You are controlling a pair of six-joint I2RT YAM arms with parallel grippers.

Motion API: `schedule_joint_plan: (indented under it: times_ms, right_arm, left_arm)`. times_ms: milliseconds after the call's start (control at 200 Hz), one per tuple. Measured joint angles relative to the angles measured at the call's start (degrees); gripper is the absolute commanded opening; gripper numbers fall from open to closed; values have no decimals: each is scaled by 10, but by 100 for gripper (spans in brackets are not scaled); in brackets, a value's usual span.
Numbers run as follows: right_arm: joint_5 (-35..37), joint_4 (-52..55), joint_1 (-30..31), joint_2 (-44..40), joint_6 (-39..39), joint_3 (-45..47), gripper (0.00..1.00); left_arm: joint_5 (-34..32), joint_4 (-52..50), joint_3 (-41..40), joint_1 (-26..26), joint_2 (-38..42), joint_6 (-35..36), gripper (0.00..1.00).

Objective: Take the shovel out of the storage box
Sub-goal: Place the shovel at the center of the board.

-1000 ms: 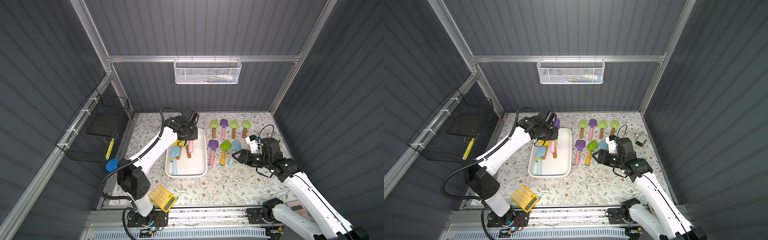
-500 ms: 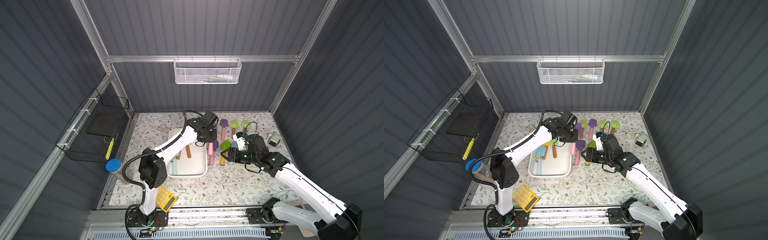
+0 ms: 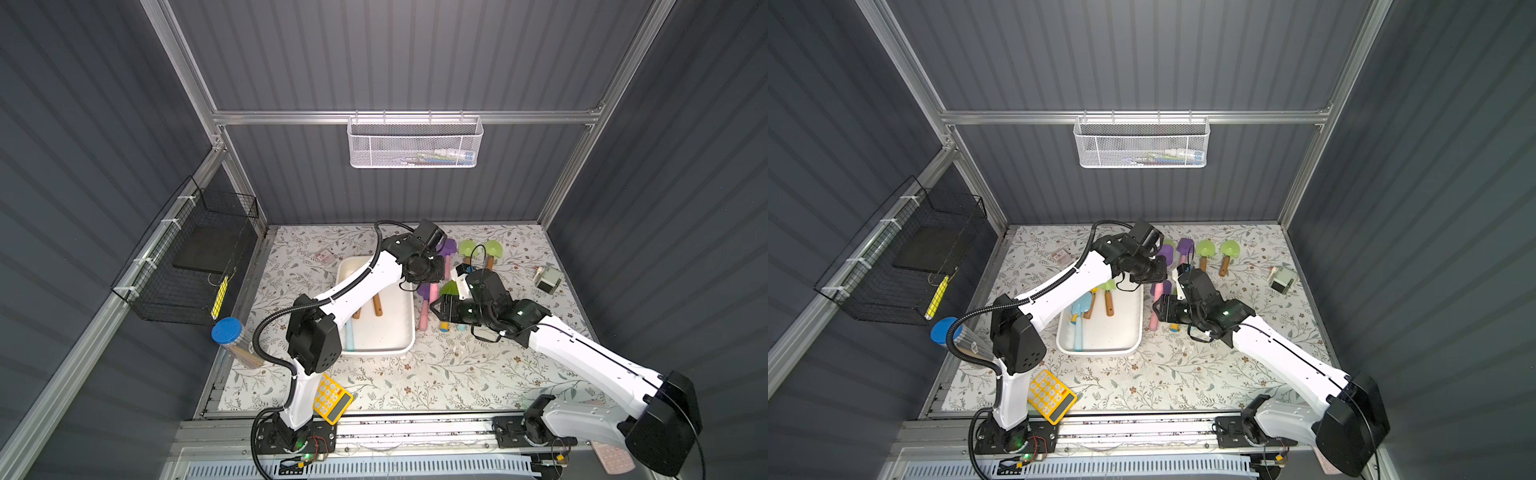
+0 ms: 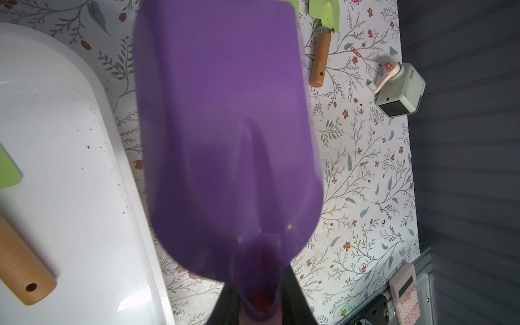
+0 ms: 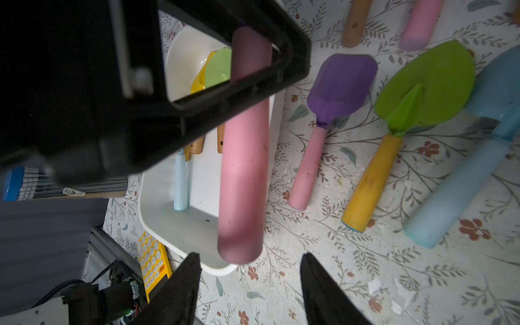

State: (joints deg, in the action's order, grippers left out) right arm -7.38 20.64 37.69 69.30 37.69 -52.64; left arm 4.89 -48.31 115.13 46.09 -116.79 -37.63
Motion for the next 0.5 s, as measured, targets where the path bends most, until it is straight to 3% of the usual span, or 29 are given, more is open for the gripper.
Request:
schedule_joint_plan:
  times_ms: [500]
  right_arm:
    - [101, -12, 35, 60, 6, -54, 44]
  left_arm:
    - [3, 1, 0, 0, 0, -20, 4]
